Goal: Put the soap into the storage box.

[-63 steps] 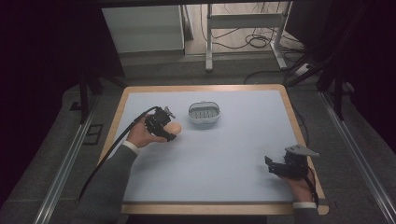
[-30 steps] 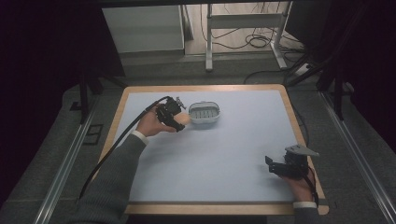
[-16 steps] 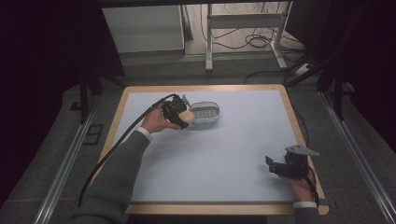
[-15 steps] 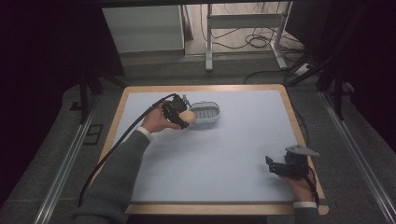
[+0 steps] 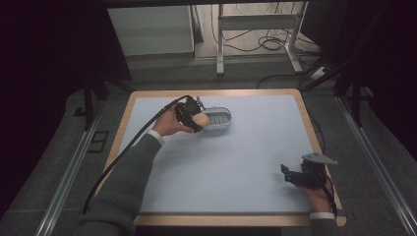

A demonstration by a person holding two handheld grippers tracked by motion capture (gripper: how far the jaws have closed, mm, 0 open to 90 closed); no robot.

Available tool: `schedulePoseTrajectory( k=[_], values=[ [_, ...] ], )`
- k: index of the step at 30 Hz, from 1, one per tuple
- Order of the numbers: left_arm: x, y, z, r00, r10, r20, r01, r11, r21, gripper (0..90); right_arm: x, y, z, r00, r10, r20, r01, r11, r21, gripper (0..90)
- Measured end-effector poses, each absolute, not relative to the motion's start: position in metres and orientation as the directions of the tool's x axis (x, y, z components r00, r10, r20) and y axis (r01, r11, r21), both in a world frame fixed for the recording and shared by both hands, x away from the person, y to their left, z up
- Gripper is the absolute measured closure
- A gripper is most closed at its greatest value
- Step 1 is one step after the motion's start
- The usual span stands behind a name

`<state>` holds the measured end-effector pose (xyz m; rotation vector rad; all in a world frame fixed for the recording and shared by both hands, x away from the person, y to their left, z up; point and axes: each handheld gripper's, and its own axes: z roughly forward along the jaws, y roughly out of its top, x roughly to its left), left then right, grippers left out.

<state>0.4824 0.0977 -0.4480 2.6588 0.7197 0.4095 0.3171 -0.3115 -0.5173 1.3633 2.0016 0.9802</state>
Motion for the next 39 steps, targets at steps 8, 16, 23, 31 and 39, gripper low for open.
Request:
schedulePoseTrajectory(
  k=[8,16,23,31,39],
  values=[
    [0.489,0.087,-0.445,0.836,0.516,0.186,0.409,-0.813,0.414,32.9,0.317,-0.313,-0.516,-0.348,0.937,-0.020,0.556,0.224,0.800,8.8],
    [0.497,0.079,-0.442,0.842,0.505,0.189,0.397,-0.818,0.417,32.9,0.317,-0.315,-0.517,-0.349,0.937,-0.021,0.556,0.225,0.800,8.8],
    [0.504,0.072,-0.444,0.845,0.501,0.185,0.396,-0.821,0.412,32.9,0.317,-0.315,-0.517,-0.348,0.937,-0.020,0.557,0.224,0.800,8.8],
    [0.513,0.059,-0.444,0.853,0.492,0.177,0.388,-0.823,0.415,32.9,0.317,-0.317,-0.517,-0.342,0.939,-0.019,0.558,0.219,0.800,8.8],
    [0.519,0.047,-0.449,0.861,0.474,0.182,0.377,-0.836,0.398,32.9,0.317,-0.318,-0.516,-0.342,0.940,-0.020,0.557,0.219,0.801,8.8]
  ],
)
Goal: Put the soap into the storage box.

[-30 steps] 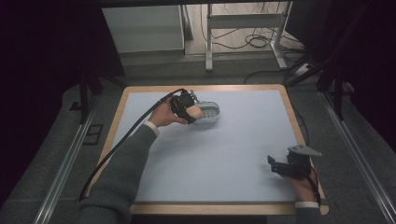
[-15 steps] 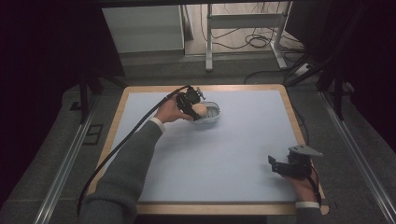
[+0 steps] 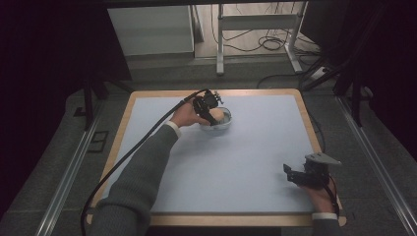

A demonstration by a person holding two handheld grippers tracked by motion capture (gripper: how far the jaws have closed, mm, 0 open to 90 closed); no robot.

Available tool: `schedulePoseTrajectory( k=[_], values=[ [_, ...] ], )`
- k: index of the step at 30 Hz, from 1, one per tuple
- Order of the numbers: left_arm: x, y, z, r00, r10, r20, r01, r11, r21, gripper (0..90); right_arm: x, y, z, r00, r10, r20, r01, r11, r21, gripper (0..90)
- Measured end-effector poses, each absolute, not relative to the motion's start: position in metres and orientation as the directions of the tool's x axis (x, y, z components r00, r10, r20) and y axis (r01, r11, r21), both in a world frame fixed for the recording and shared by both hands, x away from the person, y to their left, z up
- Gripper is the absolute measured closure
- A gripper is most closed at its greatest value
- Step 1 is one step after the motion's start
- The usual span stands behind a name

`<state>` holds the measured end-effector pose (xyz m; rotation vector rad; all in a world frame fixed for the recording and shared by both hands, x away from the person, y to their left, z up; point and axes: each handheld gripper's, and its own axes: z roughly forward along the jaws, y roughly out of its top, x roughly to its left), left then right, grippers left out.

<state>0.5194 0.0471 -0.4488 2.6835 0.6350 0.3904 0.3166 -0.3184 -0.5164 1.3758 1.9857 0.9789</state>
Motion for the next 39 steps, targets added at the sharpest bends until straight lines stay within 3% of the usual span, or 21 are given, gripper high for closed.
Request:
schedulePoseTrajectory(
  k=[14,17,22,39],
  values=[
    [0.524,0.041,-0.457,0.869,0.466,0.165,0.375,-0.840,0.392,32.4,0.317,-0.320,-0.517,-0.339,0.941,-0.018,0.560,0.217,0.800,8.8],
    [0.520,0.044,-0.447,0.874,0.461,0.153,0.353,-0.818,0.454,29.8,0.317,-0.320,-0.517,-0.334,0.942,-0.017,0.561,0.214,0.800,8.8],
    [0.516,0.046,-0.438,0.875,0.457,0.161,0.342,-0.818,0.463,29.8,0.317,-0.319,-0.517,-0.340,0.940,-0.019,0.560,0.219,0.799,8.8],
    [0.475,0.061,-0.419,0.880,0.447,0.163,0.310,-0.799,0.515,28.4,0.317,-0.318,-0.517,-0.343,0.939,-0.022,0.558,0.223,0.799,8.8]
  ],
)
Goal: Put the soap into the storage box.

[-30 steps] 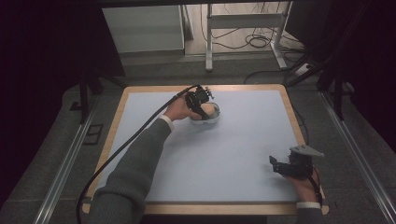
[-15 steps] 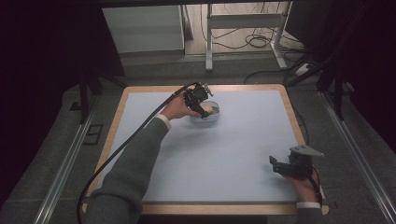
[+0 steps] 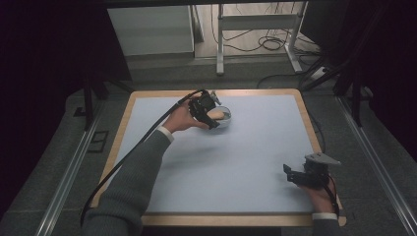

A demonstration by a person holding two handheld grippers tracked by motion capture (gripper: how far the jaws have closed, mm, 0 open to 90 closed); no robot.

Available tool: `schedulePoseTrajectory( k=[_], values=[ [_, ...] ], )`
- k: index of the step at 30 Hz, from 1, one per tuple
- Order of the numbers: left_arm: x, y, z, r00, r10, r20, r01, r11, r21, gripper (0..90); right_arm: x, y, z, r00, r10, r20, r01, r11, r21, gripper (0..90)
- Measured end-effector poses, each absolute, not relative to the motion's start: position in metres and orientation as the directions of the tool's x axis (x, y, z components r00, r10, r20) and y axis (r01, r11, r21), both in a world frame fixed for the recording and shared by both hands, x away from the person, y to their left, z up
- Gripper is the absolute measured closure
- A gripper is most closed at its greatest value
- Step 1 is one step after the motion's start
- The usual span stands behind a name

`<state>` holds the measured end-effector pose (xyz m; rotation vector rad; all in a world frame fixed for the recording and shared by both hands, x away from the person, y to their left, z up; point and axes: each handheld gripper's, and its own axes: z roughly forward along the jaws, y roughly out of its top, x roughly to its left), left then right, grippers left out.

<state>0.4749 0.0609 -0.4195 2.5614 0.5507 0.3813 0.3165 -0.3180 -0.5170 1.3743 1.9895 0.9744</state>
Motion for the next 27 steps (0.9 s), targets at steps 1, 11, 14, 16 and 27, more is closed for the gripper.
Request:
schedulePoseTrajectory(
  k=[1,11,14,16,27],
  values=[
    [0.472,0.063,-0.419,0.880,0.448,0.161,0.310,-0.796,0.520,28.4,0.317,-0.318,-0.517,-0.345,0.938,-0.024,0.557,0.225,0.799,8.8],
    [0.429,0.094,-0.426,0.868,0.478,0.133,0.335,-0.762,0.554,27.5,0.316,-0.316,-0.516,-0.345,0.938,-0.020,0.557,0.222,0.800,8.8],
    [0.411,0.110,-0.431,0.855,0.509,0.097,0.364,-0.723,0.587,27.6,0.317,-0.316,-0.516,-0.347,0.938,-0.022,0.554,0.224,0.802,8.8],
    [0.404,0.117,-0.433,0.847,0.526,0.083,0.378,-0.704,0.602,27.6,0.316,-0.315,-0.516,-0.349,0.937,-0.022,0.554,0.225,0.802,8.8],
    [0.350,0.158,-0.460,0.800,0.599,0.036,0.439,-0.626,0.645,27.3,0.316,-0.314,-0.515,-0.352,0.936,-0.022,0.553,0.227,0.802,8.8]
  ],
)
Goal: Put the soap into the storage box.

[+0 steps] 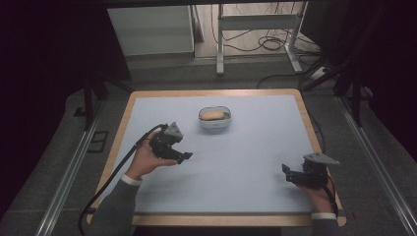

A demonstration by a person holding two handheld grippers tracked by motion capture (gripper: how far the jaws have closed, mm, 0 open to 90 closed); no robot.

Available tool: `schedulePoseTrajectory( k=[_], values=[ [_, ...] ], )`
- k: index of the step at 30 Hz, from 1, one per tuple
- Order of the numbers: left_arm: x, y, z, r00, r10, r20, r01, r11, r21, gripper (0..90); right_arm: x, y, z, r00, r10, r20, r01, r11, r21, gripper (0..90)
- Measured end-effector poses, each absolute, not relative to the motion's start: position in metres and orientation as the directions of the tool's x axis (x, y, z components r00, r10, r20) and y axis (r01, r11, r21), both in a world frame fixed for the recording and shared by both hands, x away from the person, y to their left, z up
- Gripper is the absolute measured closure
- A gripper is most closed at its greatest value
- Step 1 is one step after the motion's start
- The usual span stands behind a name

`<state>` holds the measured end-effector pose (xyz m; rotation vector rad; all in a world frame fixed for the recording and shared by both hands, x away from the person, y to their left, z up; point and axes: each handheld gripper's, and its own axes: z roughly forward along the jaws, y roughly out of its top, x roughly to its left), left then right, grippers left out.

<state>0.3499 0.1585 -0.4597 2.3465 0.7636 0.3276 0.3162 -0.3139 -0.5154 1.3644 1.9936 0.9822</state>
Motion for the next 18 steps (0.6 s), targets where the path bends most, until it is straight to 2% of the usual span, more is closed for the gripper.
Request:
schedulePoseTrajectory(
  k=[7,18],
  values=[
    [0.325,0.180,-0.476,0.769,0.639,0.008,0.476,-0.581,0.660,27.3,0.316,-0.312,-0.515,-0.354,0.935,-0.027,0.550,0.232,0.802,8.8],
    [0.320,0.188,-0.483,0.761,0.649,-0.025,0.489,-0.548,0.679,27.1,0.316,-0.305,-0.513,-0.367,0.930,-0.035,0.531,0.240,0.813,8.8]
  ],
)
